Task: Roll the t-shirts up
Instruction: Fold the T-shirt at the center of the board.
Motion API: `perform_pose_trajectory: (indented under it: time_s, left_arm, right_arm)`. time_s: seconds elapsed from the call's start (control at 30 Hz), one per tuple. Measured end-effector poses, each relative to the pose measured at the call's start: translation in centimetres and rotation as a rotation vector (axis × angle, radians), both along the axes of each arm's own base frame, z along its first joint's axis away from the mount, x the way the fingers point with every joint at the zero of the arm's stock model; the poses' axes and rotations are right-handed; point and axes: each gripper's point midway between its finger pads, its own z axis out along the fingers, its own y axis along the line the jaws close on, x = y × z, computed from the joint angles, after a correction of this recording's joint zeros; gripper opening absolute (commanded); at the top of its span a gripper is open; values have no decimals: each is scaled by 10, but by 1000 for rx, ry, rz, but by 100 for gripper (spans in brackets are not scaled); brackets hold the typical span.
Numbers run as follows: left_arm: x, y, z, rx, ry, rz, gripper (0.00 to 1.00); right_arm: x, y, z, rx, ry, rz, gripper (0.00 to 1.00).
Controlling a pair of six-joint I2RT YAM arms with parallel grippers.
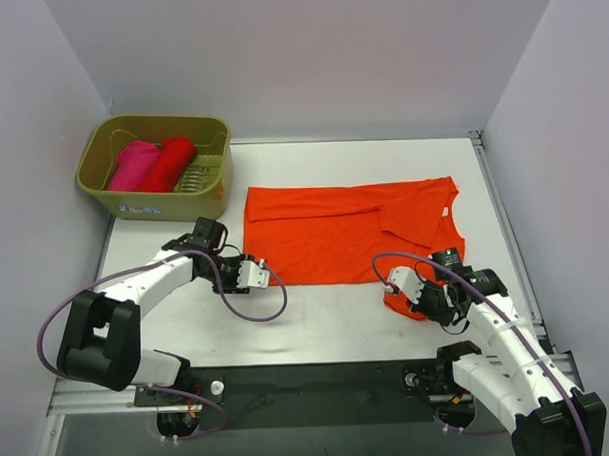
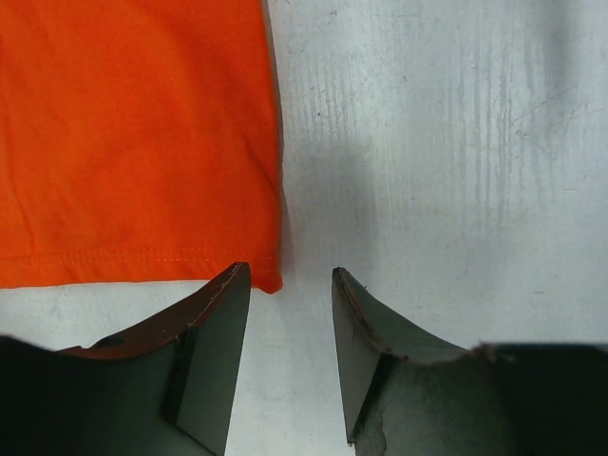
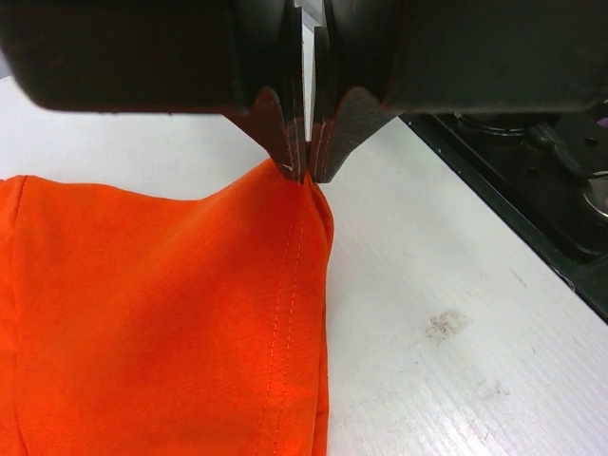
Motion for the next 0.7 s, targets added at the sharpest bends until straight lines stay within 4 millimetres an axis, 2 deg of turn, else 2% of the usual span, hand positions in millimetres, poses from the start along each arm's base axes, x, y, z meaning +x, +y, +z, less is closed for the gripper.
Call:
perform_pose_trajectory:
  time_s: [0.27, 0.3, 0.37, 0.4, 0.5, 0.7]
  left_arm:
    - [8, 7, -19, 66, -6, -20, 45]
    - [10, 8, -20, 70, -13, -20, 34]
    - [16, 9, -21, 81, -34, -15, 24]
    - [18, 10, -22, 88, -40, -11, 14]
    - [22, 11, -26, 101, -45, -6, 2]
    - [23, 13, -25, 107, -53, -1, 0]
  right_arm:
    - [10, 1, 6, 2, -21, -17, 0]
    - [10, 2, 6, 3, -22, -19, 0]
    - [10, 2, 6, 4, -21, -23, 0]
    - [10, 2, 6, 5, -21, -25, 0]
    - [10, 1, 6, 4, -22, -34, 0]
    - [12, -3, 11, 11, -52, -82, 0]
